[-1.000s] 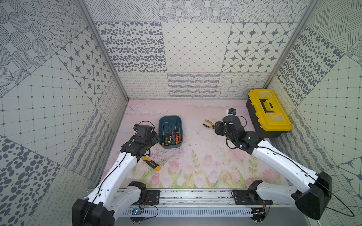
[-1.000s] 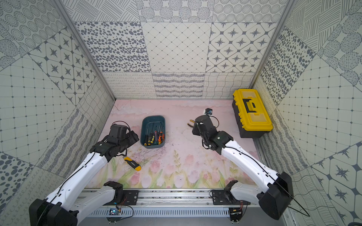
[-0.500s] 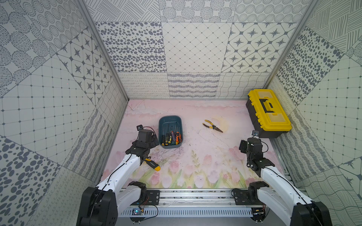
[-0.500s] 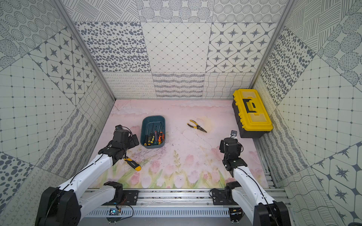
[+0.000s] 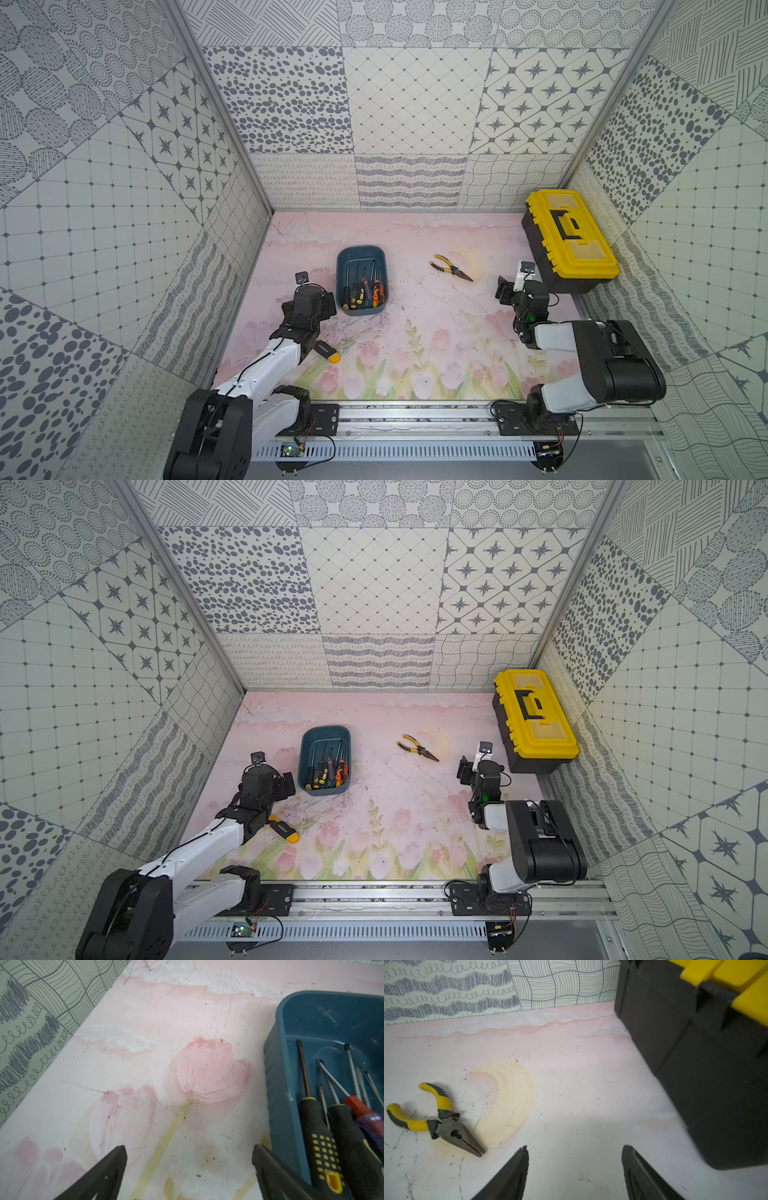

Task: Put the screwdriver on the desktop into the storage box
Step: Reset both arms

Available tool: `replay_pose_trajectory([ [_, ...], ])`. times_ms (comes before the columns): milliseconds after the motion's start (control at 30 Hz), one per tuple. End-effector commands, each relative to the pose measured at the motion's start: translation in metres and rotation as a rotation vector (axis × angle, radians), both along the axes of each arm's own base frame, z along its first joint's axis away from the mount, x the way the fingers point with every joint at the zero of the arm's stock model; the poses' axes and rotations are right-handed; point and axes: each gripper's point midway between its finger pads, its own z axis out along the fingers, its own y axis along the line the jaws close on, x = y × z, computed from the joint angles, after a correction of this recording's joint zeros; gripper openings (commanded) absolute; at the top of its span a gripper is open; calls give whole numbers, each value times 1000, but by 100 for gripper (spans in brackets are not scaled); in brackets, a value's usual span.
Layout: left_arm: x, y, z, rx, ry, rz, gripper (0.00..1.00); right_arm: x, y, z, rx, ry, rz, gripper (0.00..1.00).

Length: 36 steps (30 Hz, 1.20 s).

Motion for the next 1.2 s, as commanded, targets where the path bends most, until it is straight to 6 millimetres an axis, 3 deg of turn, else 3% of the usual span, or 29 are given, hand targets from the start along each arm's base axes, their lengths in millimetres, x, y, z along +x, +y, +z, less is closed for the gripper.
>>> replay_pose_trajectory([
  [0,22,-4,28,59,-145,-66,99,17,-4,40,14,-144,-28,85],
  [33,23,-5,26,61,-147,-82,100,16,-3,28,3,-89,-25,93],
  [67,26,-8,26,60,-154,-100,99,18,-2,29,-6,-106,-27,96],
  [433,71,-41,13,30,-202,-284,100,19,-1,30,-19,-92,-29,97],
  [533,80,-52,1,17,-226,-346,99,19,0,29,-20,-90,-28,97],
  [600,79,-38,-11,-25,-202,-279,99,19,-1,30,-21,-90,-30,97],
  [733,82,-27,-11,-4,-226,-222,99,19,0,29,-23,-88,-28,97],
  [1167,83,-26,-14,-39,-202,-222,99,19,0,29,-24,-89,-27,97],
])
